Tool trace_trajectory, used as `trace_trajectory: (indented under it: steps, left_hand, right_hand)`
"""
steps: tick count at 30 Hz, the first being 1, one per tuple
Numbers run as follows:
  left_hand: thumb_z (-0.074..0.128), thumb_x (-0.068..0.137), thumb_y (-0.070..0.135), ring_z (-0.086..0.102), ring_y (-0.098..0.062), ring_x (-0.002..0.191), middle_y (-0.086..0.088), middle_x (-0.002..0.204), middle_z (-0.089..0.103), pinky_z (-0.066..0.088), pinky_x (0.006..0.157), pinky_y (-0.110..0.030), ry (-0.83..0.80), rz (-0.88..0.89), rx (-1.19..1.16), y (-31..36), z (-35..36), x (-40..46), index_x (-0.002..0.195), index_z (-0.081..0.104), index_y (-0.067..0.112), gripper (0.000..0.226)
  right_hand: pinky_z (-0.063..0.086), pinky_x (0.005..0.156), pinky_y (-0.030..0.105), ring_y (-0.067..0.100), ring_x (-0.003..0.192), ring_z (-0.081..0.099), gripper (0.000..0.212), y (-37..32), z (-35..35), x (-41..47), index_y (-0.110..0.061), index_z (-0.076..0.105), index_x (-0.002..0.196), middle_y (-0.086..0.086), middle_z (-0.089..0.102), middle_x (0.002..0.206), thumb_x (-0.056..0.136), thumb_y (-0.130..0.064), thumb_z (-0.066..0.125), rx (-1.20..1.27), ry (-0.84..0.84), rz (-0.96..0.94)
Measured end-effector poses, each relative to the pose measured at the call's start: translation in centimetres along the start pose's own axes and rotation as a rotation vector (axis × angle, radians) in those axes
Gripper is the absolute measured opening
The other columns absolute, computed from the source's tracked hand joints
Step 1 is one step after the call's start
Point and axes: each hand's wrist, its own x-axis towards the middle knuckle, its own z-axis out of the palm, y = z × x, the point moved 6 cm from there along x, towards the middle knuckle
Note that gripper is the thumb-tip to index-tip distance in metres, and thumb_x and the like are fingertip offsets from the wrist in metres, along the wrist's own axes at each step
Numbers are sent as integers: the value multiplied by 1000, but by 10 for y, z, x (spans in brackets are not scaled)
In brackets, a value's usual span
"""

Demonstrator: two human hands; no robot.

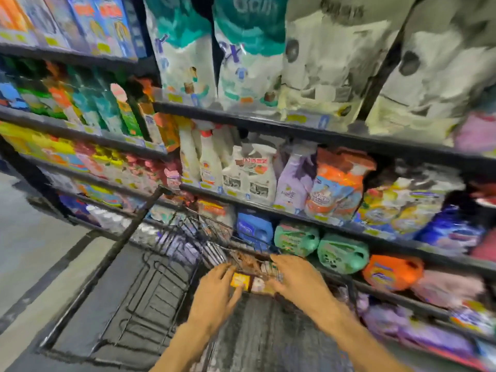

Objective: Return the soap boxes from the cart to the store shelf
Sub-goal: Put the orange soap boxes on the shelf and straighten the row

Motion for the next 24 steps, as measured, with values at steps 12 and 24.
trace_trajectory:
  steps: [12, 24]
  left_hand:
    - [30, 102, 58, 37, -19, 145, -1, 157, 41, 30, 119, -30, -367, -75, -113, -82, 147, 77, 156, 30, 20, 66]
    - [42, 104, 45, 48, -30, 136, -12, 153, 44, 43, 106, -39, -525, -311, -88, -156, 357, 181, 159, 18, 16, 67]
  right_hand:
    - [43, 104, 27, 12, 133, 46, 79, 36, 148, 19, -32, 20, 155, -10, 43, 150, 89, -72, 3, 118, -284, 447]
    - [42, 105, 30, 18, 133, 47, 62, 109, 323, 75, -37, 24, 154, -9, 41, 153, 99, -54, 45, 161, -407, 539]
